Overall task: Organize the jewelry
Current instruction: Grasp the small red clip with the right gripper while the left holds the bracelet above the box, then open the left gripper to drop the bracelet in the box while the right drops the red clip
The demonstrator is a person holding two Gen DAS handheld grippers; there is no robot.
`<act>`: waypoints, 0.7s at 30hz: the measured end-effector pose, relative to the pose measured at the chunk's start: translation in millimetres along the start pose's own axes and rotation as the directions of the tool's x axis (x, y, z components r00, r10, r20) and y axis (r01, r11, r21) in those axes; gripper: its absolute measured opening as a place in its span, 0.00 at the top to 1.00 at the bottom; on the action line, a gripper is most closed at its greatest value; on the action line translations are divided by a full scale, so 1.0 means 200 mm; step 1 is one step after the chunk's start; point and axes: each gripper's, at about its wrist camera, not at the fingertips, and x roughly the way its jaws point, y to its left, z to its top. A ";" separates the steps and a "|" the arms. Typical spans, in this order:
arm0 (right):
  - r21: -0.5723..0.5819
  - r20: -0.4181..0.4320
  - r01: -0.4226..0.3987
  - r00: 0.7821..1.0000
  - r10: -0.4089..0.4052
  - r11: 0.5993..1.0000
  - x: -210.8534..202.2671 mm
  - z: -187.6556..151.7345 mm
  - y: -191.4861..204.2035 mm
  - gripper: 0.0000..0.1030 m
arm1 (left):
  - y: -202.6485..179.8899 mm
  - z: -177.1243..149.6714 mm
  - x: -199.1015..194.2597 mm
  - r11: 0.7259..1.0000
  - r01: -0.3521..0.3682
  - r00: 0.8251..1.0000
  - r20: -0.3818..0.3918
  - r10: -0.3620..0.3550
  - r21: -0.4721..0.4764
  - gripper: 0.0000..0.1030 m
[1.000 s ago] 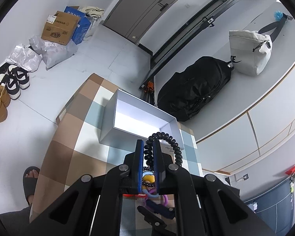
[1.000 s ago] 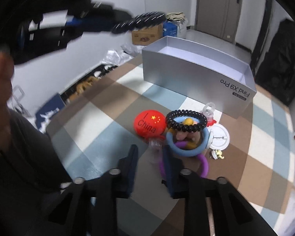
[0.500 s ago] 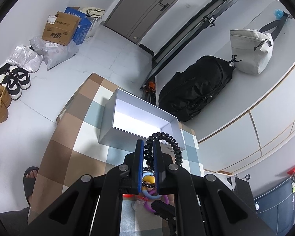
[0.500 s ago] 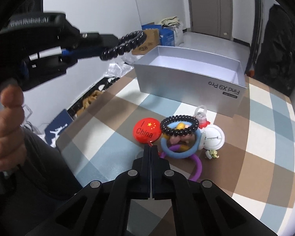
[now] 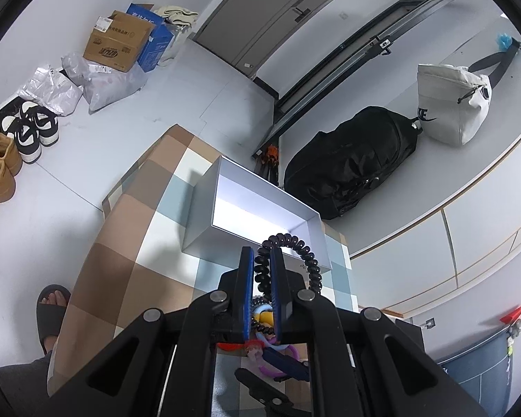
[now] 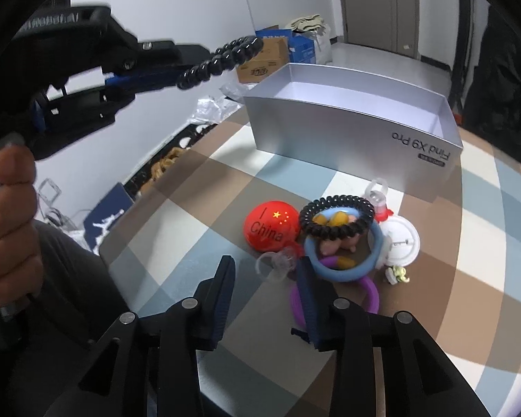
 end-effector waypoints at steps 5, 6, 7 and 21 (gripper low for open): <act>-0.029 0.010 0.067 0.998 -0.066 0.997 0.04 0.01 0.02 0.70 | -0.01 0.00 0.01 1.000 -0.003 1.000 -0.002 0.003 0.007 0.95; -0.031 0.012 0.088 0.996 -0.088 0.996 0.04 0.01 0.02 0.80 | -0.01 0.00 0.02 1.000 -0.005 1.000 -0.003 0.005 0.008 0.95; -0.030 0.015 0.090 0.996 -0.090 0.995 0.04 0.01 0.01 0.83 | -0.01 0.00 0.02 1.000 -0.005 1.000 -0.006 0.006 0.008 0.95; 0.082 0.221 -0.050 0.975 0.031 0.995 -0.31 0.22 -0.18 0.86 | -0.13 0.09 0.08 0.995 -0.033 0.999 0.010 0.033 0.090 0.95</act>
